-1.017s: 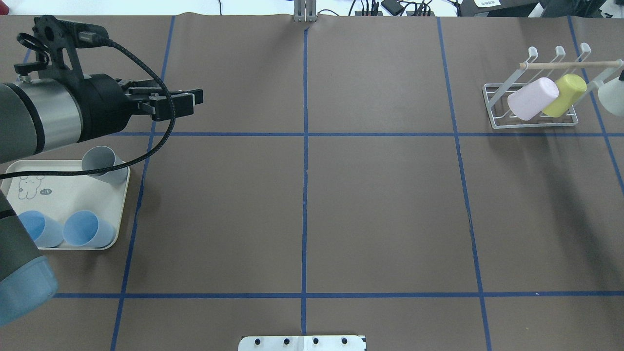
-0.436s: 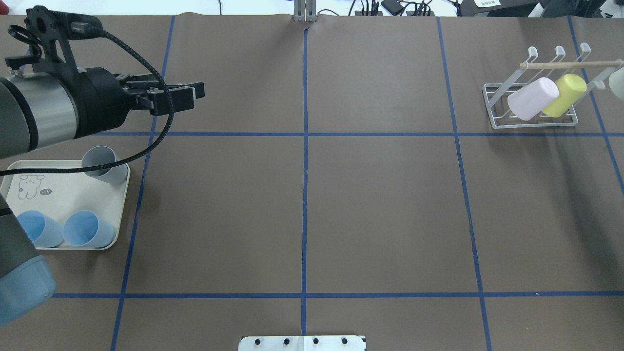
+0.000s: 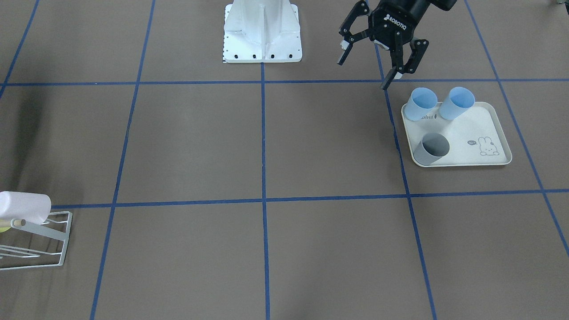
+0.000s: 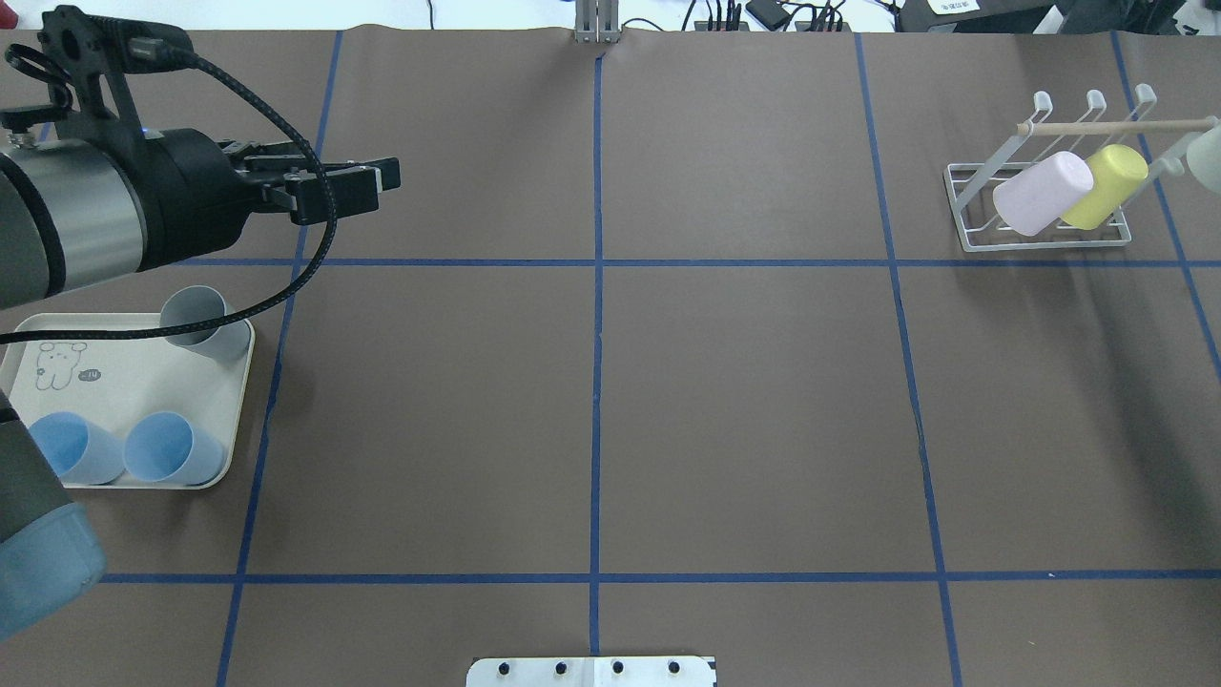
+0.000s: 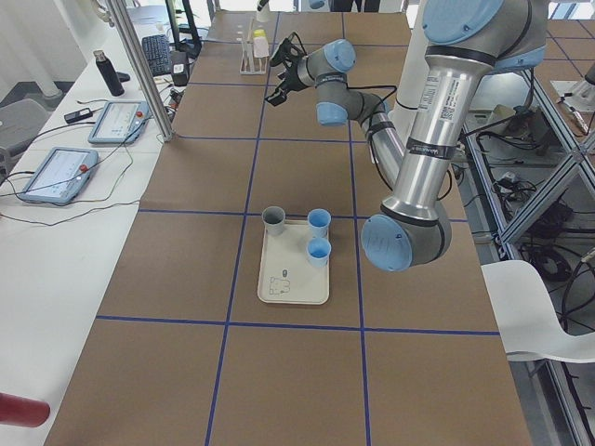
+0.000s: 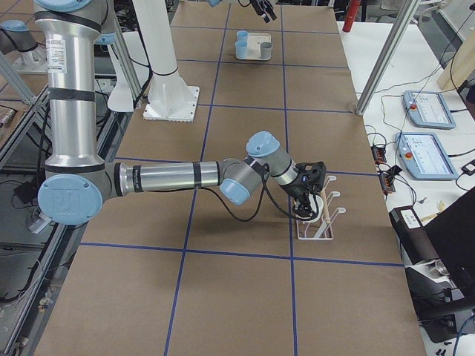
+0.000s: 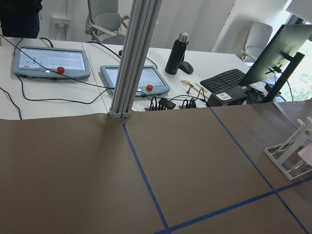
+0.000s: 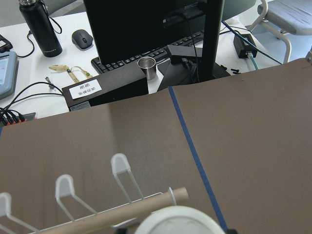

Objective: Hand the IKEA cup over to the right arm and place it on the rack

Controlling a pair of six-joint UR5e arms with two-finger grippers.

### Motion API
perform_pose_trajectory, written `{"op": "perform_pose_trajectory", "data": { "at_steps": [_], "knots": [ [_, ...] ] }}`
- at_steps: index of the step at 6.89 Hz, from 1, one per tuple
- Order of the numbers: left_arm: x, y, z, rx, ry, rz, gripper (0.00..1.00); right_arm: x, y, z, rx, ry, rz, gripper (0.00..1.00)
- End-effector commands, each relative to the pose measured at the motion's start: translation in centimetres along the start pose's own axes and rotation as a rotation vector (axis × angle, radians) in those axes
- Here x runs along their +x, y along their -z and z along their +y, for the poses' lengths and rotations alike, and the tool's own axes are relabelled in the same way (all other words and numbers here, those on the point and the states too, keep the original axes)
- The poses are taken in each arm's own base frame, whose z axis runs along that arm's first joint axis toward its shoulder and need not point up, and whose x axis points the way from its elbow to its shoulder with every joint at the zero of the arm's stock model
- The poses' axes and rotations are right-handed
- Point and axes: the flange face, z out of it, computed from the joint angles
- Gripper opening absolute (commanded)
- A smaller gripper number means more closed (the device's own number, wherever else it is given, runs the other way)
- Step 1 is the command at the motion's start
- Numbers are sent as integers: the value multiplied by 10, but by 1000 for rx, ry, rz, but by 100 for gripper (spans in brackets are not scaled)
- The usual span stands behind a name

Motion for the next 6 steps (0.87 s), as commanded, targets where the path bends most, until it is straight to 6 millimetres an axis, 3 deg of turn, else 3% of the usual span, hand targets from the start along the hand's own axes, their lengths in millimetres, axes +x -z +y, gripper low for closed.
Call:
{"op": "perform_pose_trajectory", "data": {
  "at_steps": [1, 6],
  "knots": [
    [0, 0, 0, 0, 0, 0, 100, -3, -6, -3, -5, -9, -2, 0],
    [-3, 0, 1, -4, -1, -6, 100, -9, -14, 2, -22, -1, -5, 0]
  ]
}}
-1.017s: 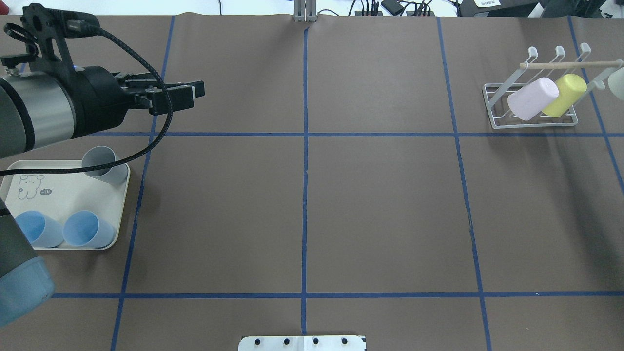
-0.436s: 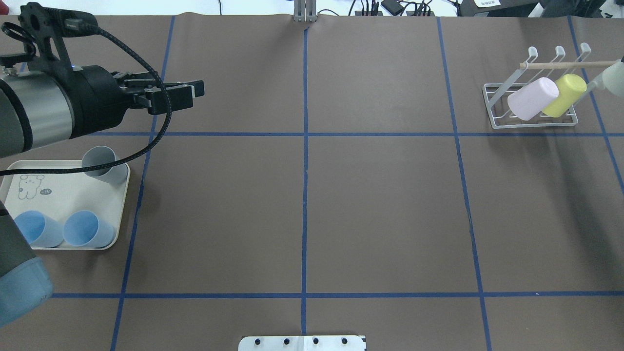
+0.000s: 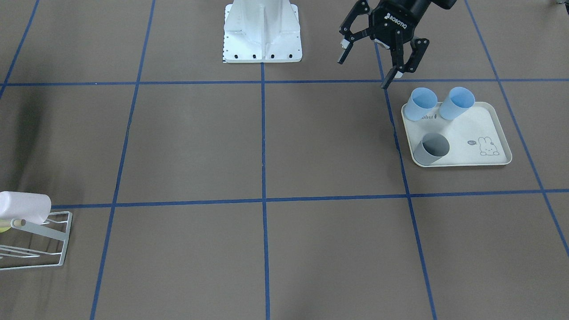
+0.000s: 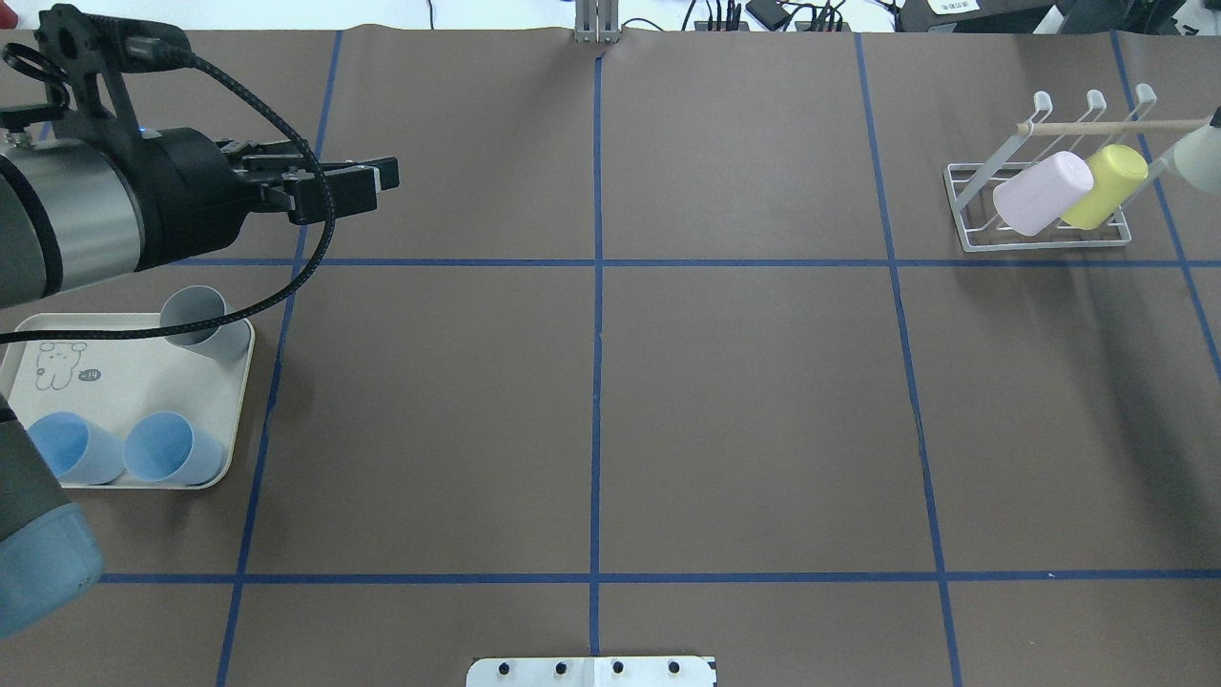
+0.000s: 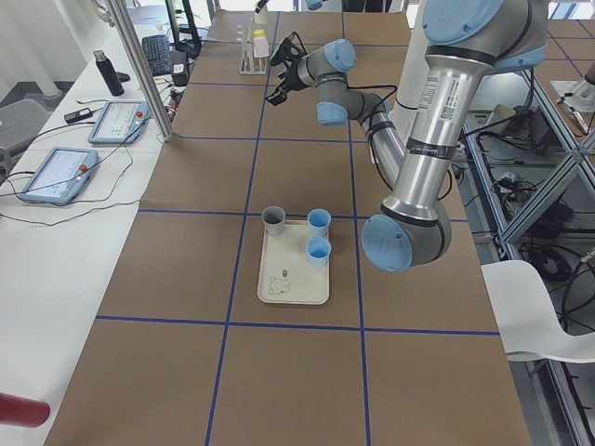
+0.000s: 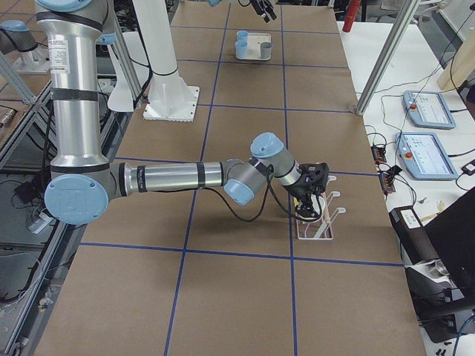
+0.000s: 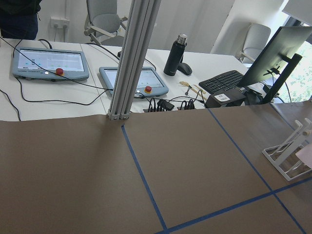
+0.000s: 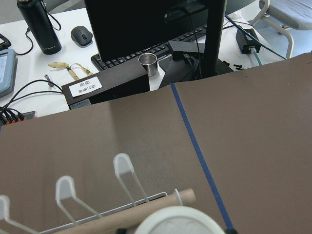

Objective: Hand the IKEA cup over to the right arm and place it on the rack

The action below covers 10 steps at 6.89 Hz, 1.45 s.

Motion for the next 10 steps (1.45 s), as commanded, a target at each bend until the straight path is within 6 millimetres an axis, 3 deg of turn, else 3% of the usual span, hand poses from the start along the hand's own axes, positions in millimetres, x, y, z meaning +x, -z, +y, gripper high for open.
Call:
{"op": "perform_pose_trajectory", "data": {
  "at_steps": [1, 8, 9, 10],
  "knots": [
    [-1, -1, 1, -2, 0, -3, 100, -7, -8, 0, -9, 6, -2, 0],
    [2, 2, -1, 3, 0, 4, 100, -6, -23, 7, -39, 10, 3, 1],
    [3, 3, -2, 7, 1, 7, 100, -9, -24, 9, -43, 15, 0, 30],
    [3, 5, -3, 11, 1, 6, 100, -9, -28, 12, -48, 18, 6, 78]
  ]
}}
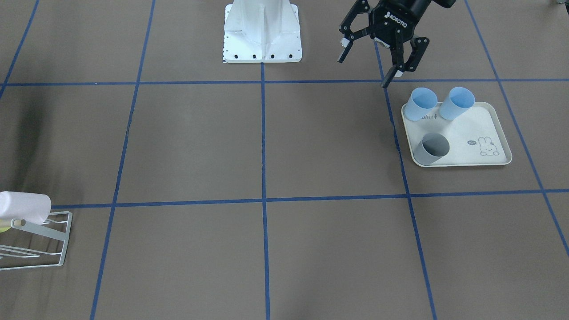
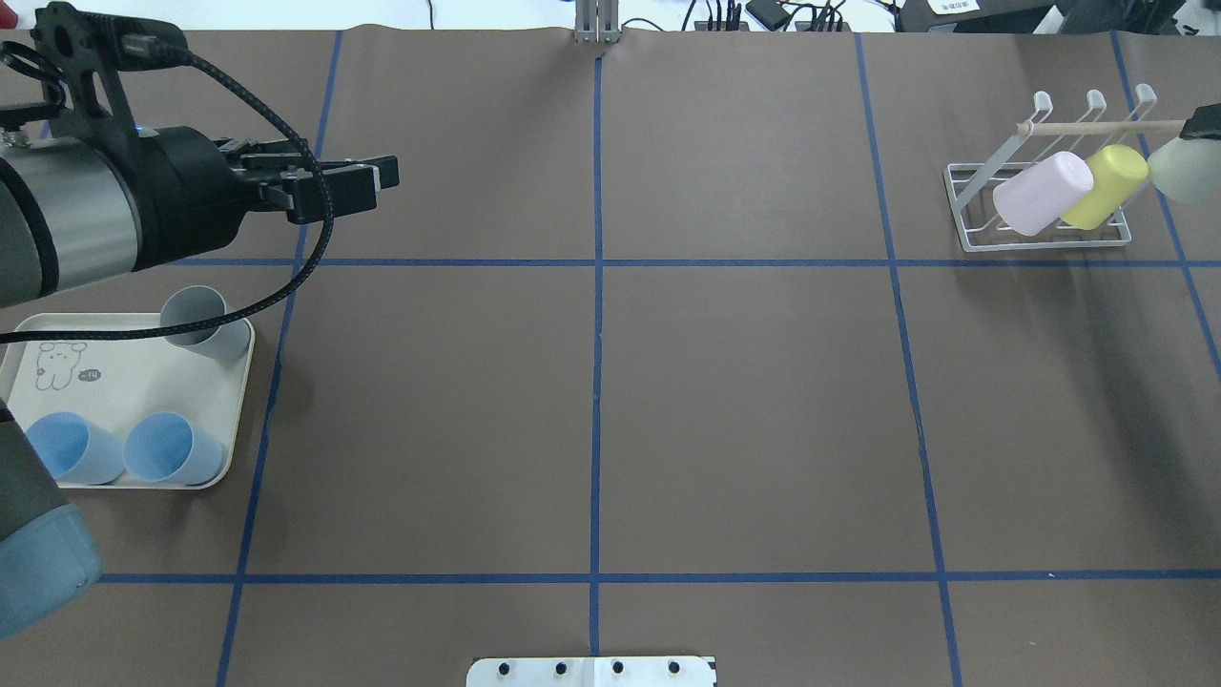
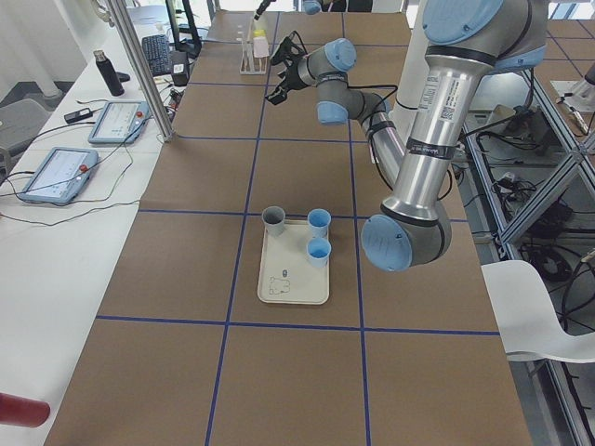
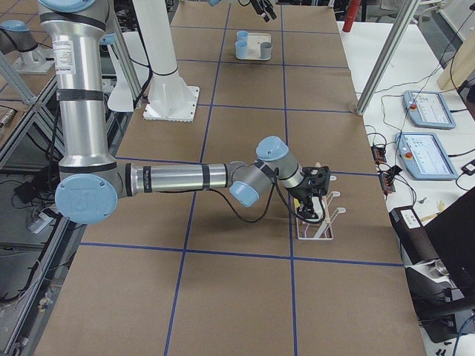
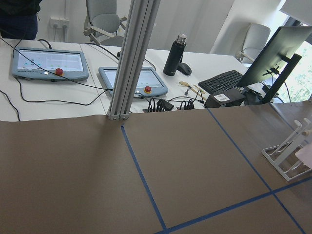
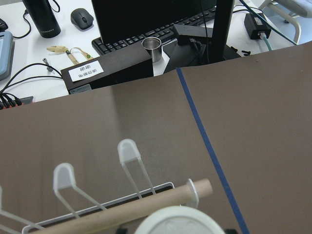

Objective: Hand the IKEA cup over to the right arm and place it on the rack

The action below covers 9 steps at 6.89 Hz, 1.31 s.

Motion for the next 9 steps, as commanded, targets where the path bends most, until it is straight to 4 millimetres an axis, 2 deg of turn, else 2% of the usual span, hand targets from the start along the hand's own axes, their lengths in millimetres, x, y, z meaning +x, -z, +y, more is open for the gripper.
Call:
{"op": "perform_pose_trajectory", "data": {
  "at_steps": [1, 3, 4, 5, 6, 7, 8, 9],
  "knots": [
    [0, 1, -1, 10, 1, -4, 100, 2, -7, 6, -11, 4, 12, 100],
    [-6, 1, 1, 5, -11, -17, 100, -3, -2, 5, -6, 6, -3, 100],
    [-28, 6, 1, 4, -32, -65, 100, -24, 1, 12, -8, 3, -40, 100],
    [-58, 25, -4, 10, -135, -126, 100, -52, 8, 25, -12, -59, -110, 100],
    [-87, 48, 6, -18, -193, -186, 100, -96, 33, 39, -33, -141, -205, 100],
    [-112, 60, 17, -62, -220, -231, 100, -110, 48, 64, -65, -148, -235, 100],
    [-146, 75, 15, -126, -316, -263, 100, -123, 67, 91, -102, -100, -265, 100],
    [-190, 99, 20, -204, -350, -299, 100, -136, 72, 120, -152, -19, -291, 100]
  ]
}}
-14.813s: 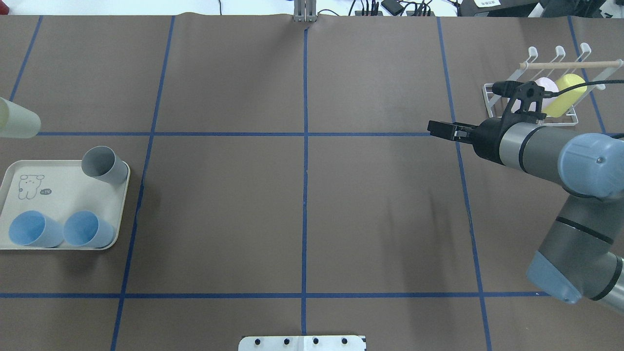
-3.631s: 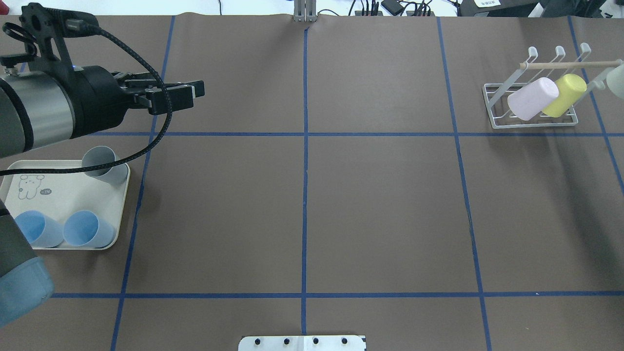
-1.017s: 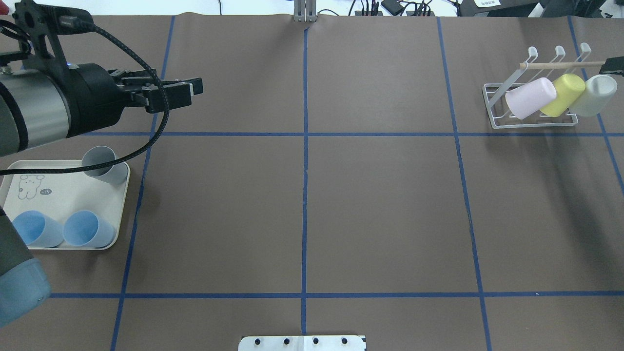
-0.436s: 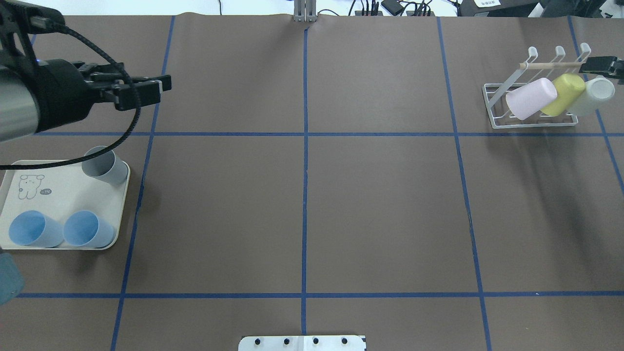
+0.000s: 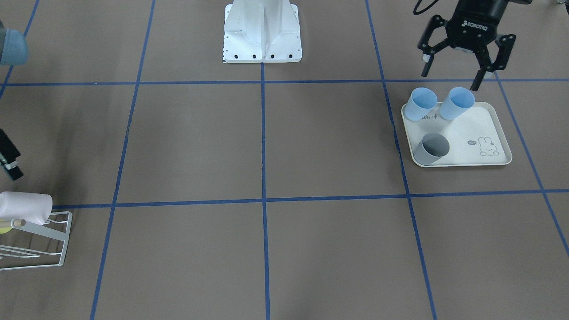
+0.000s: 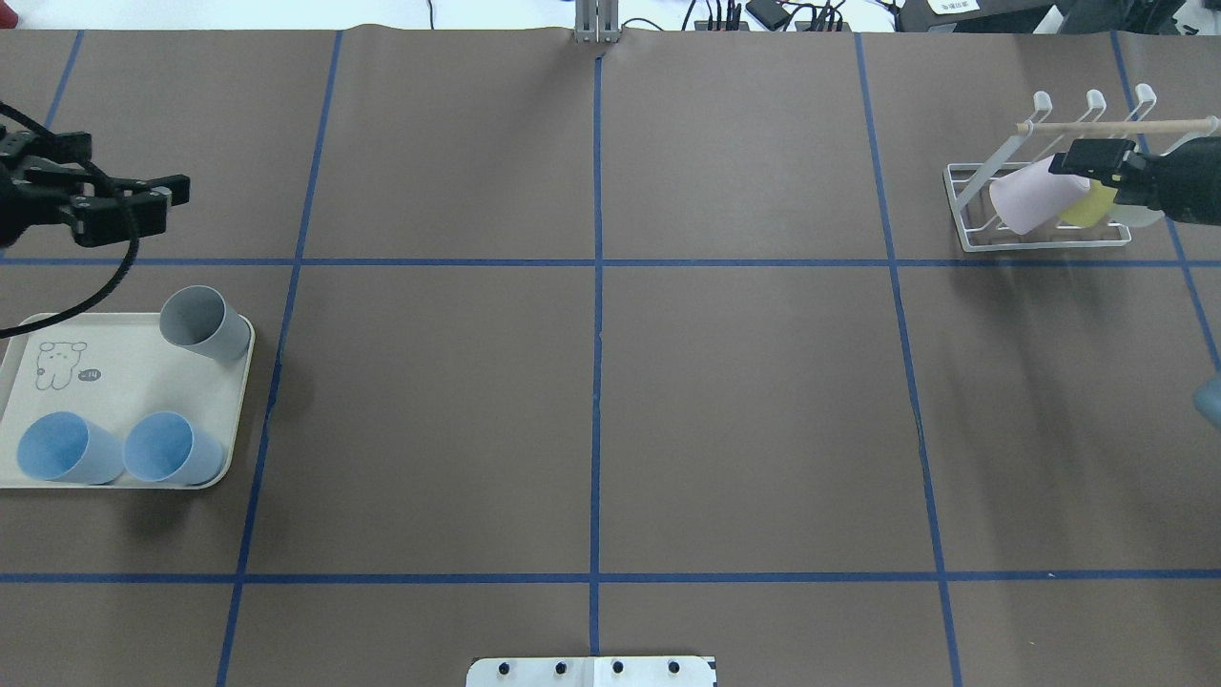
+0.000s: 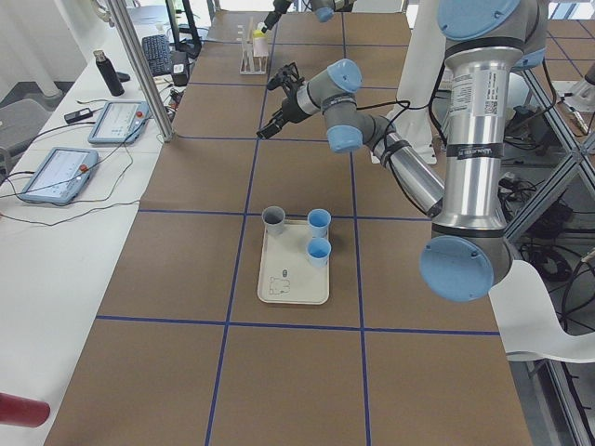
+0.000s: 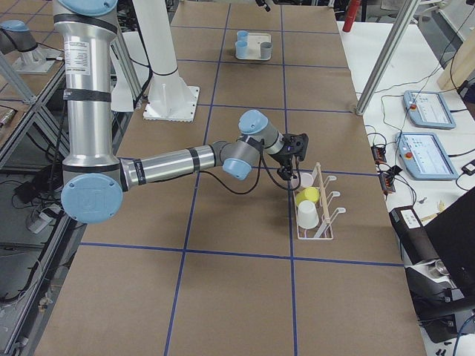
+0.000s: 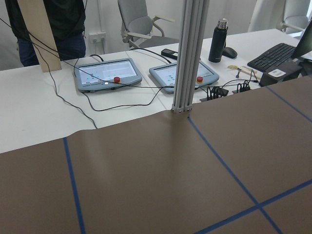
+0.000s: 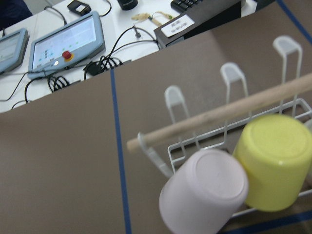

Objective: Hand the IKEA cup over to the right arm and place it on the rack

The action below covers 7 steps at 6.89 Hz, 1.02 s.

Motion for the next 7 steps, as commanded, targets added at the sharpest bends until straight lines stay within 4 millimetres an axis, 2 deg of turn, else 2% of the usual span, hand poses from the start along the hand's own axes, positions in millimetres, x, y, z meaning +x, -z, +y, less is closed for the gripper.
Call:
{"op": "perform_pose_trajectory", "data": {
  "at_steps": [1, 2, 3, 5, 6, 7],
  "knots": [
    [-80, 20, 30, -153, -4, 9, 100, -21, 8, 57, -111, 170, -48, 100],
    [-100, 16, 49, -282, 70, 150, 100, -2, 18, 72, -161, 304, -44, 100],
    [-132, 33, 68, -306, 136, 98, 100, -1, 24, 79, -200, 389, -68, 100],
    [-173, 70, 150, -380, 242, 17, 100, -44, 33, 106, -306, 458, -196, 100],
    [-187, 62, 172, -424, 283, -1, 100, -61, 34, 107, -345, 469, -247, 100],
    [-186, 60, 177, -444, 287, 22, 100, -68, 40, 107, -342, 472, -265, 100]
  ]
}}
